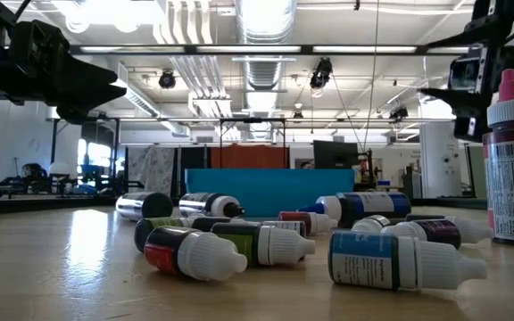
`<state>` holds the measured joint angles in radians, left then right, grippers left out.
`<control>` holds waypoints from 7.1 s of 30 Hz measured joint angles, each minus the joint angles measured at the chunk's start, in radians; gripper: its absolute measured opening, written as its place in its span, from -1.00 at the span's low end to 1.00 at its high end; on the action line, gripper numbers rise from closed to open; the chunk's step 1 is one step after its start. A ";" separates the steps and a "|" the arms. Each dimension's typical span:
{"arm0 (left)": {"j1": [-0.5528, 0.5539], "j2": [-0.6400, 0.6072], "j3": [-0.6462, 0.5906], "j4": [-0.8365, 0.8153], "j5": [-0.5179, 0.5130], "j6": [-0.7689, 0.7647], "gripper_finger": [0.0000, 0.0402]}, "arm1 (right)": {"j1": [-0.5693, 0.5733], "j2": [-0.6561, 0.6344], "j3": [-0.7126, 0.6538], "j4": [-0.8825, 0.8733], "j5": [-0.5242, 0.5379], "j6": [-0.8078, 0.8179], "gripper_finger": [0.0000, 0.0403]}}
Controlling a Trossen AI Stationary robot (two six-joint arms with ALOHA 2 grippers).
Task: Pick & Place food coloring
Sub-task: Put the pink food coloring bottle into the blue bin, then put the blue food coloring bottle into the blue bin
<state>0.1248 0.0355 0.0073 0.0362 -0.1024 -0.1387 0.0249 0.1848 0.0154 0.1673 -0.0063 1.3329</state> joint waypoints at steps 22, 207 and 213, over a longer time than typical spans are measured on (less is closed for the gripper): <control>0.000 0.000 0.000 0.000 0.000 0.000 -0.12 | 0.529 0.856 0.847 -1.068 0.268 -0.340 0.16; 0.000 0.004 0.000 -0.001 0.000 0.000 -0.12 | 0.231 1.815 1.330 -0.865 0.129 -1.317 -0.01; 0.000 0.004 0.000 -0.001 0.000 0.000 -0.12 | 0.220 1.814 1.337 -0.945 0.126 -1.365 -0.11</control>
<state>0.1248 0.0399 0.0074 0.0357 -0.1024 -0.1389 0.2451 1.9987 1.3520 -0.7782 0.1195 -0.0321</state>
